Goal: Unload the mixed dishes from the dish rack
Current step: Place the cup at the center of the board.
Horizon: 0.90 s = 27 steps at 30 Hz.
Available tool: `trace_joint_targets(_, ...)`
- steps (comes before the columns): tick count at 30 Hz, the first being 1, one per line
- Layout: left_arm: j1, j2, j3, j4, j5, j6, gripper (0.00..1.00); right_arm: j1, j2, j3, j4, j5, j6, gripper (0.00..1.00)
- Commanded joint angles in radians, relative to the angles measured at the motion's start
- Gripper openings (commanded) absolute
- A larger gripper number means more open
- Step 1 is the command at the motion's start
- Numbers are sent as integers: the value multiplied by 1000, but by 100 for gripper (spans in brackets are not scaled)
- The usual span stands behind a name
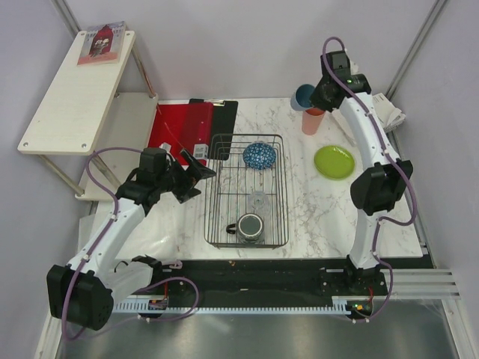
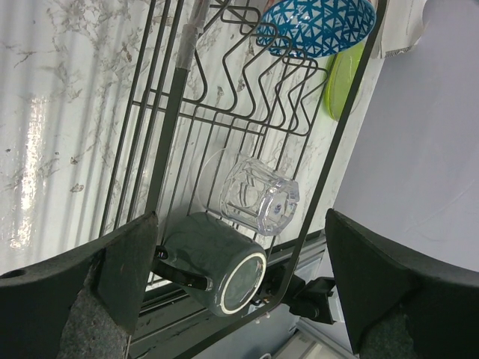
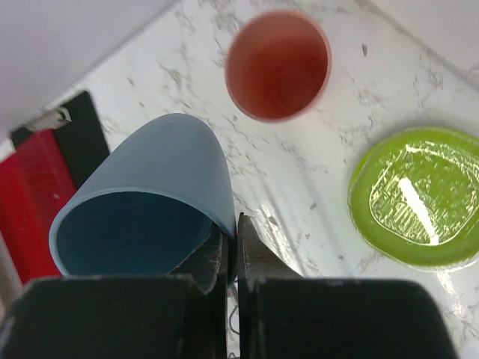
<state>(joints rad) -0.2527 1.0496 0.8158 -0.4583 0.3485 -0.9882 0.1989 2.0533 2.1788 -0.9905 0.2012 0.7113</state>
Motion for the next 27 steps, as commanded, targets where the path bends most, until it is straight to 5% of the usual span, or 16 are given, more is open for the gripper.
trace_joint_targets(1, 0, -5, 0, 24, 30, 36, 97, -32, -74, 93, 12, 29, 37, 0)
trace_joint_targets(27, 0, 4, -23, 18, 0, 56, 96, -116, 119, 176, 55, 66, 45, 0)
